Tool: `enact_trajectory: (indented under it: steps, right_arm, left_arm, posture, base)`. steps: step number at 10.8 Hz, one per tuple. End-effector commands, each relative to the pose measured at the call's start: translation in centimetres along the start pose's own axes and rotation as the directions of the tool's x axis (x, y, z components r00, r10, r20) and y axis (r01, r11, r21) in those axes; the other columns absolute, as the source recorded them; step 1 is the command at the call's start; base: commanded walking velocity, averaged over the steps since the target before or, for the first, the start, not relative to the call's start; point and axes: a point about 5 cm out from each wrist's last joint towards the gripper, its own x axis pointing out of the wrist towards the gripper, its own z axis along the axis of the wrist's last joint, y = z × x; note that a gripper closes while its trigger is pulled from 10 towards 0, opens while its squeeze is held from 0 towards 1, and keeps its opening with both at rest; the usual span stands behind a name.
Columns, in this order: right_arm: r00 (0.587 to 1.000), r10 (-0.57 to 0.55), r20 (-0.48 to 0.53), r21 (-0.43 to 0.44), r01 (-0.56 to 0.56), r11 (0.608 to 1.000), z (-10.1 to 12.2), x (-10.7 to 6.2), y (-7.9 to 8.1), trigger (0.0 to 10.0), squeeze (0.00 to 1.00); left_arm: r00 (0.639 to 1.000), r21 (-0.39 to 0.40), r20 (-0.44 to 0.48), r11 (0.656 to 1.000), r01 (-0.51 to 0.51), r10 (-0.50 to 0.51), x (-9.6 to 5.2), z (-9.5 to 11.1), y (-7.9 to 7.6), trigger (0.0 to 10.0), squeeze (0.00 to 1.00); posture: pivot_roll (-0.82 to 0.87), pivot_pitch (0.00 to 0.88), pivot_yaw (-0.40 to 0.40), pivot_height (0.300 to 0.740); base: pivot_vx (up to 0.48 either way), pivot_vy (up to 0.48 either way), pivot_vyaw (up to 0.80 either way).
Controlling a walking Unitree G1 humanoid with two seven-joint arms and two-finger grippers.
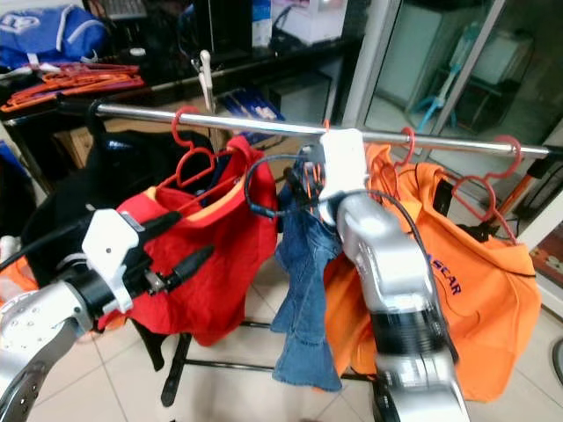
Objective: Hang hanger
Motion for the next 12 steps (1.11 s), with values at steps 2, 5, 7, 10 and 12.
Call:
enact_trajectory:
  steps: [2,5,7,10,12]
  right_arm:
    - [0.997,-0.024,-0.070,-0.016,0.023,1.000,-0.3,1.0,-0.2,10.0,0.00]
    - [0.985,-0.093,-0.144,0.027,0.098,0.995,-0.3,1.0,-1.4,10.0,0.00]
    - [0.987,-0.112,-0.118,0.097,0.124,0.988,0.2,0.7,-2.0,1.3,0.00]
    - [0.987,-0.117,-0.114,0.101,0.129,0.987,0.2,0.7,-2.2,0.0,0.00]
    - [0.990,-0.106,-0.091,0.113,0.116,0.987,0.5,1.0,-2.0,0.0,0.00]
  left_arm:
    - [0.999,0.007,0.014,1.000,0.029,-0.029,-0.1,0.6,-0.4,10.0,0.00]
    - [0.999,-0.004,0.016,0.999,0.036,-0.036,-0.4,0.7,-0.6,10.0,0.00]
    - [0.999,-0.008,0.022,0.999,0.043,-0.043,-0.3,0.8,-0.5,10.0,0.00]
    - [0.999,-0.009,0.021,0.999,0.046,-0.046,-0.3,0.8,-0.6,10.0,0.00]
    - [0.999,-0.009,0.018,0.999,0.045,-0.045,-0.4,0.7,-0.7,10.0,0.00]
  posture:
    - [-0.01,0.000,-0.058,0.740]
    - [-0.01,0.000,-0.058,0.740]
    - [-0.02,0.000,-0.049,0.740]
    - [-0.02,0.000,-0.052,0.740]
    - [-0.01,0.000,-0.052,0.740]
  base:
    - [0.000,0.000,0.00]
    - [0.000,0.000,0.00]
    - [0.000,0.000,0.00]
    - [0.000,0.000,0.00]
    - [0.000,0.000,0.00]
